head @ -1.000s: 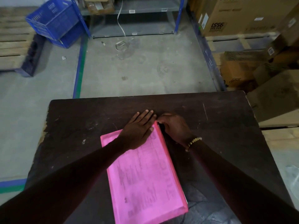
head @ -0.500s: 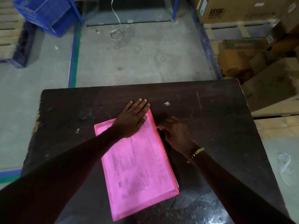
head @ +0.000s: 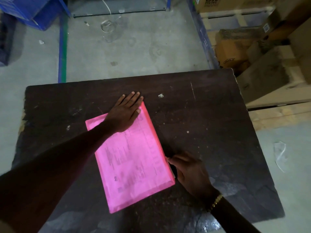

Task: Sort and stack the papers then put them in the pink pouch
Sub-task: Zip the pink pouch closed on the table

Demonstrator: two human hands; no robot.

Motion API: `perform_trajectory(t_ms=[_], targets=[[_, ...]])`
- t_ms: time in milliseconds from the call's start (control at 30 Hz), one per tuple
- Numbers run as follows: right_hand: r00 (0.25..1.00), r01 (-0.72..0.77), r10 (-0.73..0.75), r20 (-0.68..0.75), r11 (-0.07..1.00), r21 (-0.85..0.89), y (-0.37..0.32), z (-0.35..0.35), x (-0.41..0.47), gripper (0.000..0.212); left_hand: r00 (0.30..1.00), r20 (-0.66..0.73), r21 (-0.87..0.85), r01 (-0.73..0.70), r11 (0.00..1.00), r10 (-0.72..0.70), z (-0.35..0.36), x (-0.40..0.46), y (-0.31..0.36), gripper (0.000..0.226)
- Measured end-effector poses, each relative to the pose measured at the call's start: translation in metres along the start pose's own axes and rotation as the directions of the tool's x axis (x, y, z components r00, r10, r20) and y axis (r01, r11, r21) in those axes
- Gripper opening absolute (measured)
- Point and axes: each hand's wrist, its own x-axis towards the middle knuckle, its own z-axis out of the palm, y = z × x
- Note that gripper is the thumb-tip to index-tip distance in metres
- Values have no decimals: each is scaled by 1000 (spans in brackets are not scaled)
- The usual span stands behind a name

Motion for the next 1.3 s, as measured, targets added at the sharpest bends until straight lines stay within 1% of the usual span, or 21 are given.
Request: perform_trajectory(t_ms=[267, 467, 533, 633, 667, 733, 767, 800, 867, 933, 1000, 1033, 1133, 1167, 1233, 1300], targets=[[999, -15, 16, -33, 1000, 18, -1, 3, -32, 35, 1000, 20, 3, 4, 1000, -4, -2, 0, 0, 59], [999, -50, 51, -5, 996, 73, -8, 0, -71, 34, 999, 35, 5, 8, 1000, -8, -2, 0, 2, 60], [997, -77, 77, 4, 994, 75, -11, 1, -73, 30, 999, 36, 9, 8, 1000, -8, -1, 1, 1, 60], [995, -101, 101, 3, 992, 78, -18, 0, -65, 15, 999, 20, 21, 45, 999, -46, 1, -2, 2, 61], [991, -133, 133, 7, 987, 91, -21, 0, -59, 23, 997, 8, 27, 80, 996, -80, 1, -6, 5, 63], [975, -219, 214, 67, 973, 72, -27, 4, -42, 61, 989, -7, 3, 150, 989, -150, 1, -20, 16, 65], [967, -236, 230, 111, 970, 52, -30, 7, -33, 78, 982, -18, -29, 185, 982, -186, 1, -33, 25, 66], [962, -236, 225, 154, 970, 59, -34, 12, -25, 89, 973, -31, -71, 228, 971, -231, 2, -52, 37, 67], [962, -208, 186, 199, 973, 97, -40, 25, -14, 107, 940, -53, -157, 325, 933, -336, 9, -101, 65, 72], [943, -208, 187, 275, 977, 48, -48, 37, -10, 119, 894, -33, -186, 434, 882, -447, 21, -157, 95, 82], [908, -243, 247, 338, 969, -53, -63, 45, -9, 122, 870, 37, -160, 491, 856, -492, 36, -197, 110, 92], [904, -257, 267, 333, 964, -74, -72, 49, -9, 120, 872, 75, -127, 490, 862, -484, 41, -208, 110, 94], [919, -285, 300, 254, 954, -95, -96, 64, -15, 108, 919, 78, -67, 392, 918, -387, 39, -207, 86, 94], [921, -294, 311, 234, 950, -102, -100, 69, -14, 107, 933, 77, -53, 355, 933, -351, 35, -202, 77, 93], [922, -305, 326, 208, 944, -127, -105, 74, -8, 112, 955, 88, -23, 286, 958, -283, 28, -193, 60, 92], [908, -317, 345, 238, 937, -148, -113, 72, -1, 116, 964, 87, -12, 252, 968, -250, 22, -193, 51, 90]])
